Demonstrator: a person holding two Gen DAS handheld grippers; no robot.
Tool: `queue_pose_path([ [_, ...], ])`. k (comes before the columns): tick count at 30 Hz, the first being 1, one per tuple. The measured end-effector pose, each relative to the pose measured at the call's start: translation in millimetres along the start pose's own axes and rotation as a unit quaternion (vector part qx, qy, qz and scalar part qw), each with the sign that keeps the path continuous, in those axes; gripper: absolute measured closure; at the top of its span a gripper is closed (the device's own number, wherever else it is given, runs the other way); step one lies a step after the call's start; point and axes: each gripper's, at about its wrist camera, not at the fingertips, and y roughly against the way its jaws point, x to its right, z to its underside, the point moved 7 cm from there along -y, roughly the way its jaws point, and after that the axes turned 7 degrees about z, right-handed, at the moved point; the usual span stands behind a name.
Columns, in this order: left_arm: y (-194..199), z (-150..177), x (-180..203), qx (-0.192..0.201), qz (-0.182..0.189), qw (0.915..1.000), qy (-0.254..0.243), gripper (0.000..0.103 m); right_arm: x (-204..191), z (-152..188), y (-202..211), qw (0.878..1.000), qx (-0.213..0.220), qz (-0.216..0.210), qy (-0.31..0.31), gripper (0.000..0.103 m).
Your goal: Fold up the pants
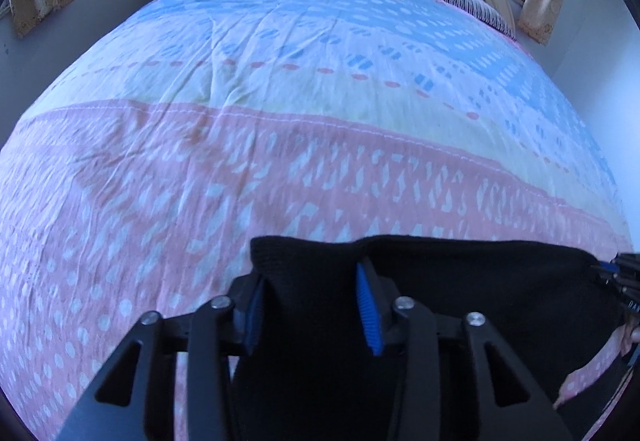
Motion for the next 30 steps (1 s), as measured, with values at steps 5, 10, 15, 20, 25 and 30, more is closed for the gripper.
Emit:
queue_pose_path([
  [5,43,-1,13,0.046,0.024,0.9986,-0.005,0.075,-26,11,49,0.998,0.057,0.038,0.006,0.096],
  [10,122,11,24,0.126,0.055,0.9904,-0.013,0.075,-67,36,131,0.989,0.138,0.049,0.020,0.096],
  [15,174,63,20,0.167,0.065,0.9836,-0.019,0.075,-109,89,175,0.982,0.180,0.043,0.032,0.096],
  [20,173,129,12,0.149,0.040,0.9878,-0.020,0.075,-146,156,157,0.987,0.157,0.020,0.025,0.096],
  [25,152,179,-5,0.119,0.016,0.9928,0.001,0.075,-150,199,117,0.992,0.122,0.014,-0.003,0.096],
  [30,152,200,-17,0.130,0.039,0.9900,0.037,0.064,-154,212,111,0.992,0.129,0.012,-0.006,0.095],
])
